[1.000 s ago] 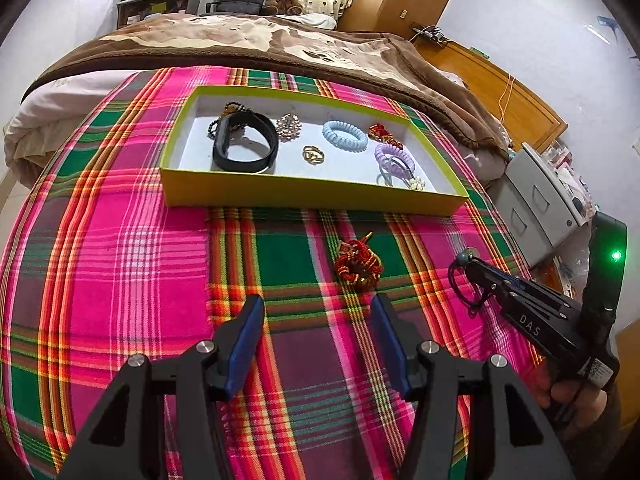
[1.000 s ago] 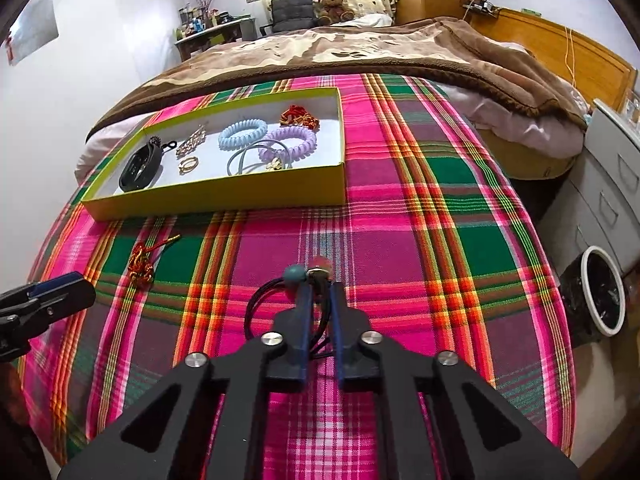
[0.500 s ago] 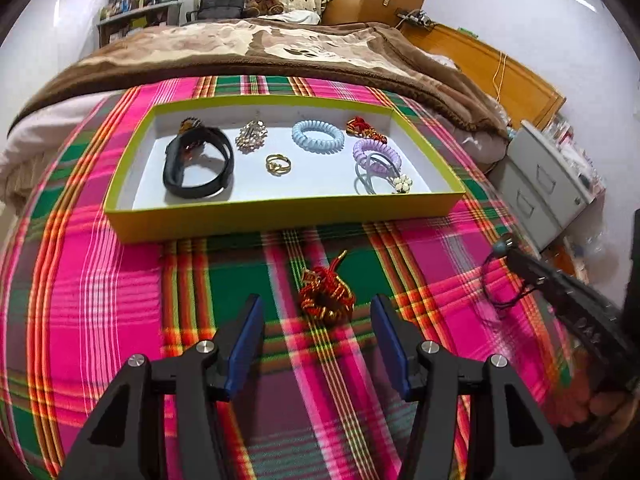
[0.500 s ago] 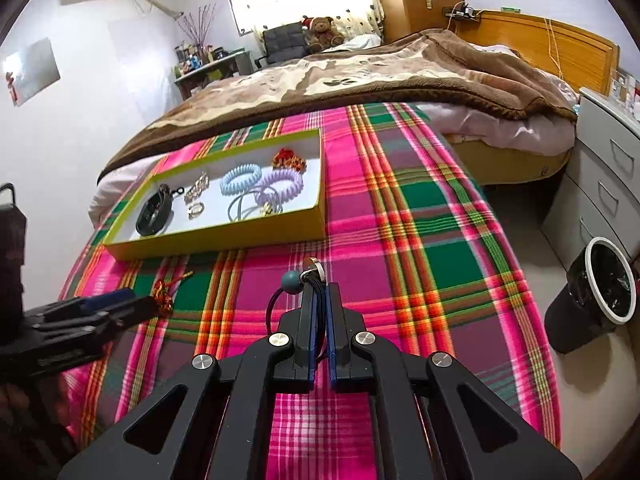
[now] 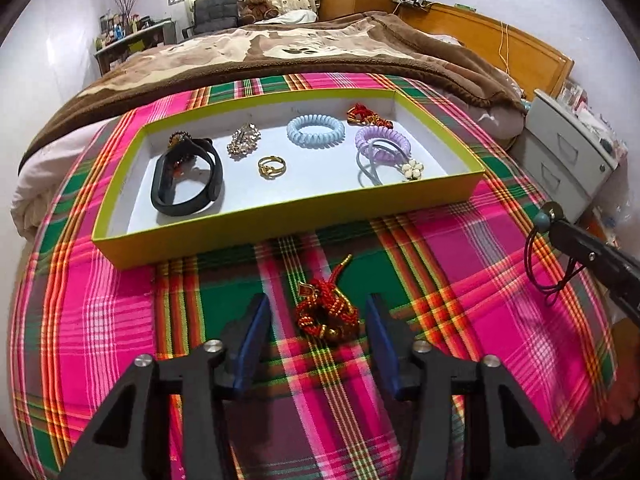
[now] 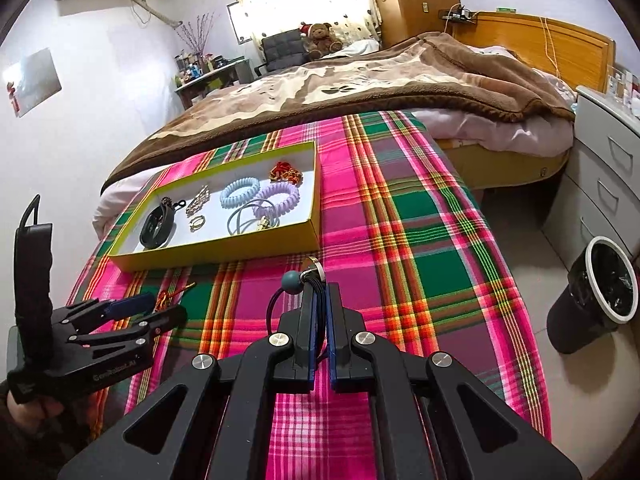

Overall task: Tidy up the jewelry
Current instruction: 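Grasp the red knot ornament with the left tool, then carry the red knot ornament and black hair tie into the box, opening both tools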

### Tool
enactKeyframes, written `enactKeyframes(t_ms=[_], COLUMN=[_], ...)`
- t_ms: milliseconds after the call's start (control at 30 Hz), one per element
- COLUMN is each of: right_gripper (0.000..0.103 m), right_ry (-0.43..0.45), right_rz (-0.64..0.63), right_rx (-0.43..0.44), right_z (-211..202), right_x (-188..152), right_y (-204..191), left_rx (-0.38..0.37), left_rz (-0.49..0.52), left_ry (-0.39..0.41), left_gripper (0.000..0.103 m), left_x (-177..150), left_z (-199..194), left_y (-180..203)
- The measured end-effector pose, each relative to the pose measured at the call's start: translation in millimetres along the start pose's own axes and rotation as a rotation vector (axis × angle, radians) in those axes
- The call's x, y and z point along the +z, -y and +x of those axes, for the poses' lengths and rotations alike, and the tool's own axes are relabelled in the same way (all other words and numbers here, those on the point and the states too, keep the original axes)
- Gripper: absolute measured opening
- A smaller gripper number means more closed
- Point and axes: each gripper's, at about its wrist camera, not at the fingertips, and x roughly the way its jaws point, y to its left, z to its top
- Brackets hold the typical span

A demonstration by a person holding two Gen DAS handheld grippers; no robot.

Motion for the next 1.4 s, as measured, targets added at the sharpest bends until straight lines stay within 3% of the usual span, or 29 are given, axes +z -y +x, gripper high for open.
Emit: enactKeyframes(t_ms=[100,333,933,1400], right_gripper=[0.004,0.004,0.004,0.004], right_ry=[0.001,0.0,0.053,-0.027], right_rz=[-0.001,0.002,-0.041,-0.12], right_rx=[0.004,0.004,0.052,0.112], right_z=[1,2,4,82], right_x=[1,0,41,104], right_y=[0,-1,-21,-40], left_rx=[-0.01,-0.021,-0.075,-0.082], left_rz=[-0.004,-0.005,-0.047,-0.094], left_ry=[0.0,0.008,0.14,0.124], left_gripper=[0.035,0.023,0.022,0.023], left_x=[1,2,41,71], left_z=[-1,-3,-37,-4], left_y=[-3,-4,-25,-39])
